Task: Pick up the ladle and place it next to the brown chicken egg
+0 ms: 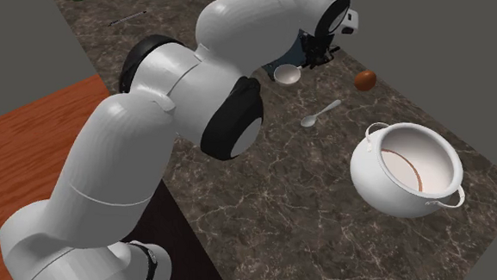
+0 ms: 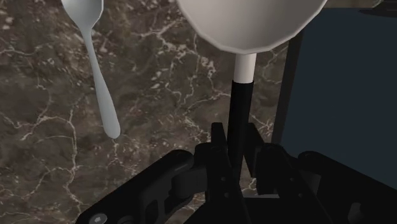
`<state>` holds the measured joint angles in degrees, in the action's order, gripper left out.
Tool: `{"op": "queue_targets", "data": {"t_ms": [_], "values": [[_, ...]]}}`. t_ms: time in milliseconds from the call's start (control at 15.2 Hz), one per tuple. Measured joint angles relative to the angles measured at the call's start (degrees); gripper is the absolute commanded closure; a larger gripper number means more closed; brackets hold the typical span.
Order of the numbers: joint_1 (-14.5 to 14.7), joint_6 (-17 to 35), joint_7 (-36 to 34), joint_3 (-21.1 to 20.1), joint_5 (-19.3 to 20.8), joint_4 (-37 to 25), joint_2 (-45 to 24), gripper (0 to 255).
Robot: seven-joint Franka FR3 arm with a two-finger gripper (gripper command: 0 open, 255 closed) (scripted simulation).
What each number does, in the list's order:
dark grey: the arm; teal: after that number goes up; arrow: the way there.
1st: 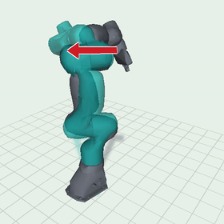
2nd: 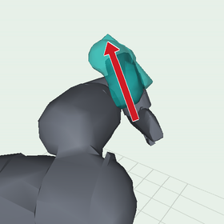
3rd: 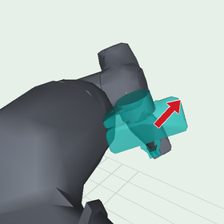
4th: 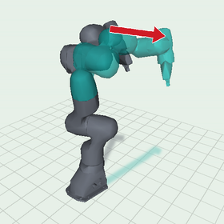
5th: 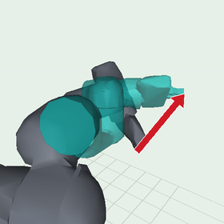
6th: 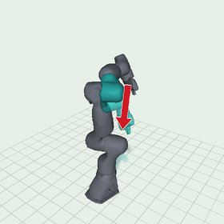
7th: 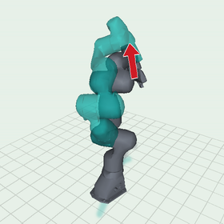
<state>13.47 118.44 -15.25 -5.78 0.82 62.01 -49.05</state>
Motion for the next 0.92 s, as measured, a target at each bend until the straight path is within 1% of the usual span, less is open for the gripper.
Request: {"op": "queue_targets", "data": {"t_ms": [594, 924], "values": [[-0.07, 5.16, 0.25, 0.12, 0.09, 2.51, -2.65, 255], [-0.01, 7.24, 0.36, 0.2, 0.16, 2.29, -4.96, 255]]}}
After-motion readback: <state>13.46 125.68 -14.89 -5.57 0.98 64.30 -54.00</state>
